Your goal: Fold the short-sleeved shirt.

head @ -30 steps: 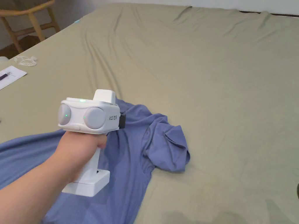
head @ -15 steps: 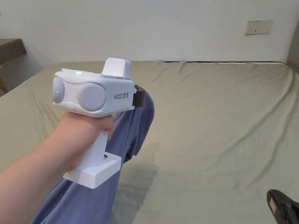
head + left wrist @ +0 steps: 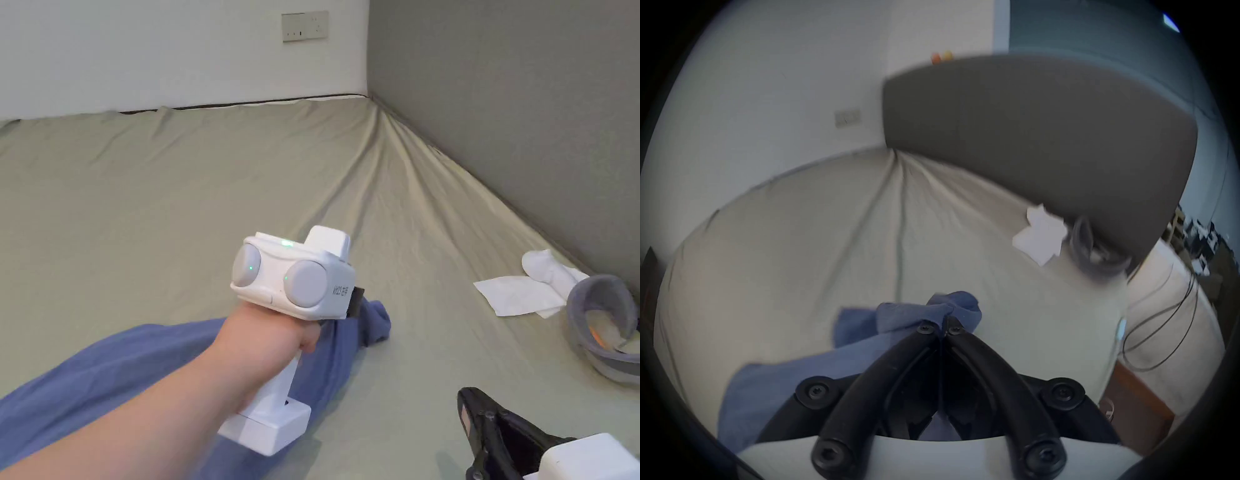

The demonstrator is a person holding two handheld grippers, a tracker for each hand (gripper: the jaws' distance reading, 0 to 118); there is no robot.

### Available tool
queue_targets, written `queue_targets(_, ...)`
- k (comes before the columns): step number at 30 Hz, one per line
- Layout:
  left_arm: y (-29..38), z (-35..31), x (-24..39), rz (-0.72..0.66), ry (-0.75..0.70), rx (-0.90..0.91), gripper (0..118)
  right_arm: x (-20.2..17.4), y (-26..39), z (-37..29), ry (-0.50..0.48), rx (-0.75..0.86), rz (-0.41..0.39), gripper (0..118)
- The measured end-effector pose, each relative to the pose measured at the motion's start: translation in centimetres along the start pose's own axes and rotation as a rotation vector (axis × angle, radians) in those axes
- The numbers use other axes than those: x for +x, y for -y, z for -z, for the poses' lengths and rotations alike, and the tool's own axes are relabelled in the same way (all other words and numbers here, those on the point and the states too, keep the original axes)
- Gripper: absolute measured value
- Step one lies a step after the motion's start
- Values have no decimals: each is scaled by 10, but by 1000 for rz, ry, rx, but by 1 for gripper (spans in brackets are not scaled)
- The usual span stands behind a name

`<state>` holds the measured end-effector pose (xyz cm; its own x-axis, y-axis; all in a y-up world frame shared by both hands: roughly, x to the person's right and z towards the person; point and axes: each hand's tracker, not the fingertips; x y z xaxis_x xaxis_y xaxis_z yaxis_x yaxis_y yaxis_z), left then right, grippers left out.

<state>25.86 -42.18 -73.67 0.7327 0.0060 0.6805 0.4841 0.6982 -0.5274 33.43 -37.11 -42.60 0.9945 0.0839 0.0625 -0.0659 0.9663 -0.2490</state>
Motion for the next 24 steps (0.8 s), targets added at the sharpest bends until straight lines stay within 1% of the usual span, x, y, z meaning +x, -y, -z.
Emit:
queue_targets(3, 31, 36, 5, -21, 17, -60, 0, -2, 1, 2, 10, -28, 12, 0)
queue_targets(4, 39, 41, 6, -20, 18, -64, 7, -2, 1, 2, 12, -40, 8, 0)
queue_targets(6, 53, 45, 1, -12, 32, -66, 77, -2, 2, 3, 11, -62, -2, 0)
queue_targets(7, 58, 43, -3, -15, 49, -60, 102, -2, 3, 3, 10, -73, -4, 0)
queue_targets(8, 59, 38, -7, -34, 71, -43, 115, -2, 3, 3, 7, -80, -5, 0)
queue_targets(9, 60, 24, -15, -73, 80, 3, 114, -3, 3, 3, 3, -82, -5, 0)
queue_targets(10, 61, 7, -25, -100, 87, 58, 114, 1, 17, 7, -2, -83, -8, 0)
queue_targets(11, 63, -10, -33, -117, 82, 110, 114, 6, 33, 12, -11, -79, -14, 0)
queue_targets(12, 62, -37, -38, -127, 59, 168, 114, 5, 33, 13, -21, -71, -22, 0)
queue_targets(14, 76, -103, -54, -103, -7, 308, 114, 1, 28, 13, -39, -52, -27, 0)
queue_targets(15, 85, -132, -60, -93, -37, 378, 114, -10, 24, 25, -48, -40, -25, 0)
queue_targets(16, 94, -157, -72, -77, -83, 433, 114, -16, 21, 30, -59, -26, -23, 0)
queue_targets(17, 110, -193, -81, -52, -170, 485, 109, -22, 18, 34, -70, -22, -23, 0)
queue_targets(18, 126, -219, -87, -53, -248, 509, 102, -28, 15, 38, -79, -18, -27, 0)
queue_targets(19, 144, -245, -96, -63, -306, 547, 89, -31, 15, 43, -89, -14, -32, 0)
queue_targets(20, 163, -270, -106, -83, -363, 581, 66, -37, 13, 47, -105, -8, -30, 0)
queue_targets(22, 201, -304, -121, -149, -493, 587, 25, -49, 8, 54, -133, 0, -21, 0)
queue_targets(23, 220, -319, -130, -192, -527, 560, 0, -56, 3, 55, -144, 8, -15, 0)
queue_targets(24, 238, -329, -138, -235, -568, 548, 0, -61, 2, 57, -147, 11, -12, 0)
